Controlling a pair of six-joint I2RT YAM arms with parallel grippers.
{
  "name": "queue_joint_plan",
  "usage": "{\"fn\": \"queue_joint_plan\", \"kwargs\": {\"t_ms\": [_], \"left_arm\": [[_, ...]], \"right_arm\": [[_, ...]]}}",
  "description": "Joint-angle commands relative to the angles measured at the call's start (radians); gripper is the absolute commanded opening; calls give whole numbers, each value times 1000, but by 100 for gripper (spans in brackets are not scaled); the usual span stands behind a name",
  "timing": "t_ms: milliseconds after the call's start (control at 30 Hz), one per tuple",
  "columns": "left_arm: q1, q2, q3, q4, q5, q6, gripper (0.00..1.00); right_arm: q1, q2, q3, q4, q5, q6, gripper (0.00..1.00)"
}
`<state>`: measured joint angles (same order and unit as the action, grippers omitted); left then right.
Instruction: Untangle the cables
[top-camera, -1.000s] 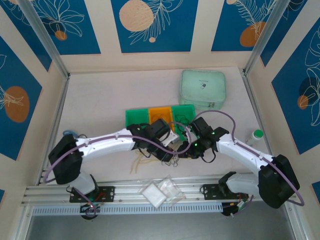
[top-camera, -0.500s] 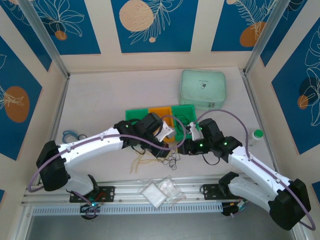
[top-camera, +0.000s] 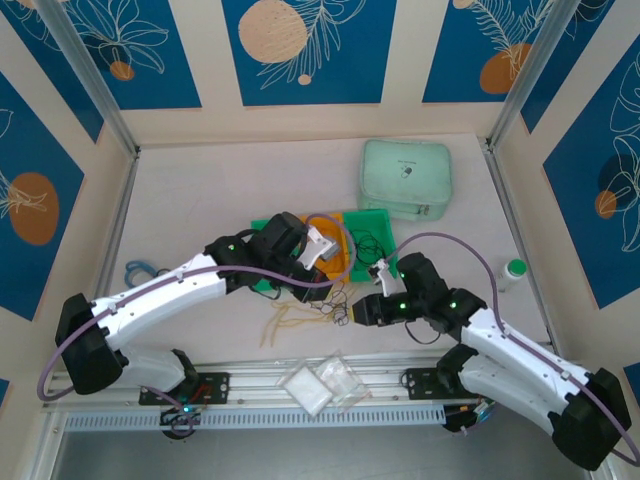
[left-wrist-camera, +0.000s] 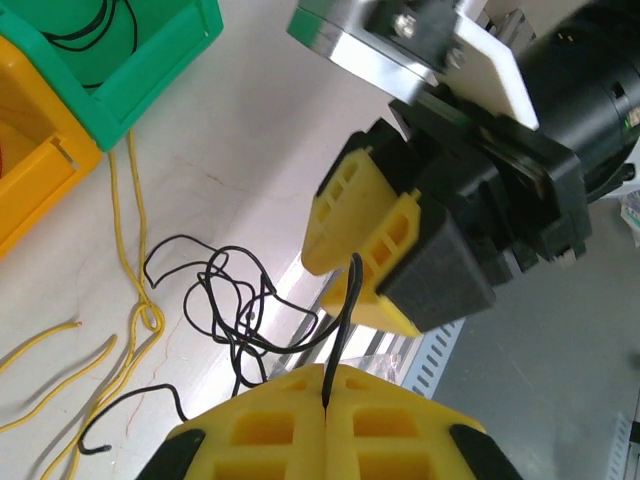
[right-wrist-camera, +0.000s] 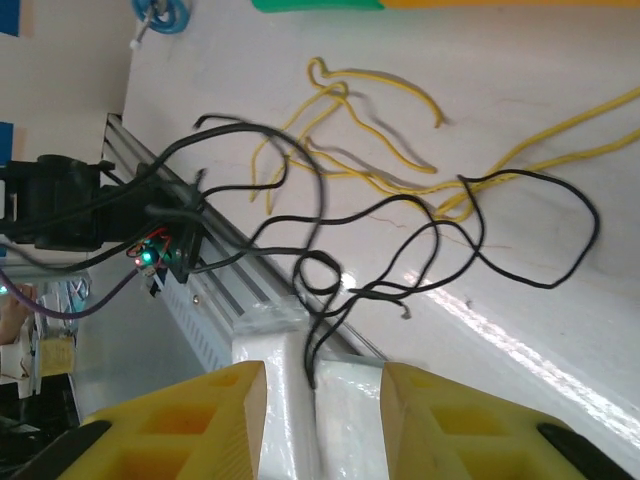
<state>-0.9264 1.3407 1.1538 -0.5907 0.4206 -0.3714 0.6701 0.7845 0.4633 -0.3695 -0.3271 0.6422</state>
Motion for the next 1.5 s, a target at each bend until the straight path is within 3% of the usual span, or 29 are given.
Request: {"fn": "queue_joint_plan", "kwargs": {"t_ms": [0,467,667,733,833,1000,1267,1467], "left_arm": [[11,-12,-1,23,35,-18,0],[16,0,-12,76,58,-35,0],[23,-1,-17,85,59,-31,0],[34,-14,-20,72,24,-35,0],[69,-52,-29,20,-94,-45,0],[167,-171,-101,-3,-200,-75,0],[253,-315,-145,-105,-279,-64,0],[267,-366,-133,-152,-290,-49,0]], "right_arm": [[30,-46,-25,55,81,35,36],[85,30,-19,103,163,52,34],[96,85,7,92,173,54,14],[95,97,28,43,204,53,5],[85,95,75,-95,320,61,0],[13,47,166,-300,462,41,0],[-176,-47,251,-426,456,-40,0],[-247,-98,297,-456,440,-65,0]]}}
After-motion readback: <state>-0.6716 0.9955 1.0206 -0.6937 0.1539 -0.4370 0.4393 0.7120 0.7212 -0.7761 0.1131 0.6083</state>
